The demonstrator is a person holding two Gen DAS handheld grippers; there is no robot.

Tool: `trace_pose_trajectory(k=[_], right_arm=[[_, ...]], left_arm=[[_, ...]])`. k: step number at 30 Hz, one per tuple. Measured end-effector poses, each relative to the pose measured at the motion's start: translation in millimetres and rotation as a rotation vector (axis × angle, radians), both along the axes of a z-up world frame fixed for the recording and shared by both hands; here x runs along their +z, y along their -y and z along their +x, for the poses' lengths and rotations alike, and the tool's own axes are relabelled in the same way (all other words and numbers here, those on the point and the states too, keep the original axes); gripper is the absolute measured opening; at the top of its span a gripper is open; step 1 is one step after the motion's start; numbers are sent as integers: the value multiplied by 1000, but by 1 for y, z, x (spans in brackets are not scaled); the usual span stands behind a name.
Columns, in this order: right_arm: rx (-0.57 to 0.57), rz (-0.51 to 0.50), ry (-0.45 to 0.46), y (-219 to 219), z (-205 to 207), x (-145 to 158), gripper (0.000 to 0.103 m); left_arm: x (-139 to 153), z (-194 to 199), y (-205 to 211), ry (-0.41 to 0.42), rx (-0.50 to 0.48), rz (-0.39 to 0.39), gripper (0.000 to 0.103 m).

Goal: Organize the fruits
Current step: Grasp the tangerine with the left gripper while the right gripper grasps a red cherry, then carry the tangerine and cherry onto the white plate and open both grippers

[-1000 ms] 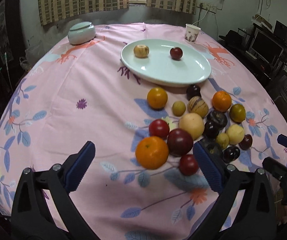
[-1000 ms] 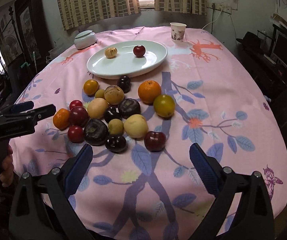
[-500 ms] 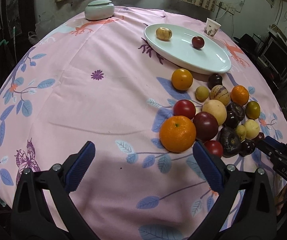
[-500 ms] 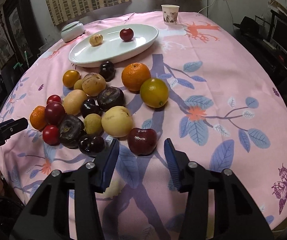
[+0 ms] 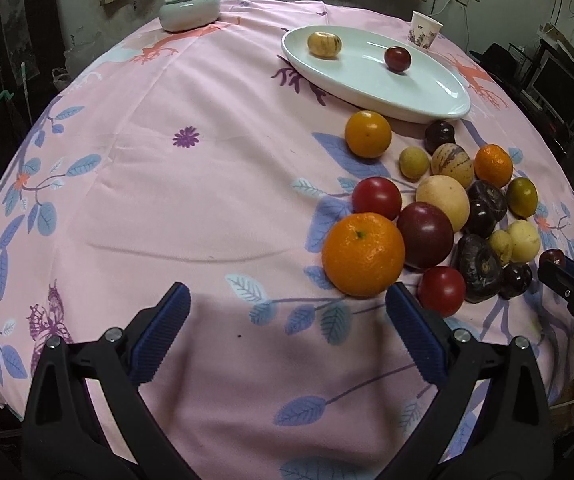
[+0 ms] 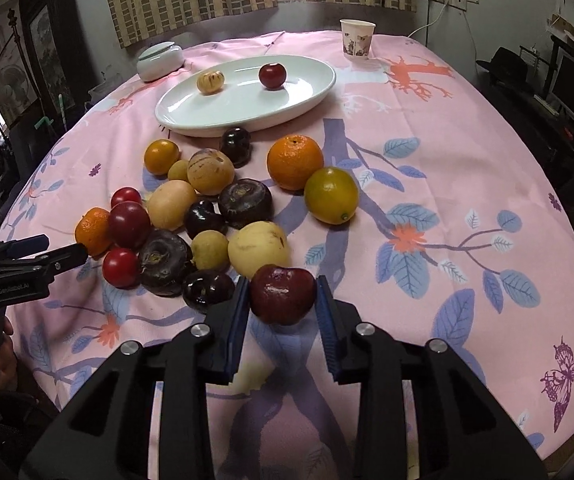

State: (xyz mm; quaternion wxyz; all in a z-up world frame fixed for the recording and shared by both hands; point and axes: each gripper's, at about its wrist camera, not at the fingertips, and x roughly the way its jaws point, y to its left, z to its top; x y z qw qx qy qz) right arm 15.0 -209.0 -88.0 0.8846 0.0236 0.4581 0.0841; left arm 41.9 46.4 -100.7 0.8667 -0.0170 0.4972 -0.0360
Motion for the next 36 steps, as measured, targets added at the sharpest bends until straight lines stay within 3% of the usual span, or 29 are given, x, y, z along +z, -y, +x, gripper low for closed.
trace_pose_trajectory(k=[5,10,13,15,17,19,36], right_arm=[[-16,25,-18,6,-1,-4,33],[-10,32,-18,6,-4,-4,33],[-18,42,-13,8,-7,-1,33],[-21,53,-11,9,-8,0,33],[-17,64,-15,7,-8,-1,33],[-8,70,-20,5,-7,-2,33],[52,75,-3,-21,-9,9,33]], left_arm=[[-8,7,18,-12,-52,35,100],[-12,18,20,-16,-43,-15,95],[-9,15,24,-5,-67,-19,82],[-7,13,29,3,-85,-4,58],[-7,12,33,15,-91,35,54],[-5,9,34,22,-96,30,42],[28,-11,16,72,-97,-67,41]])
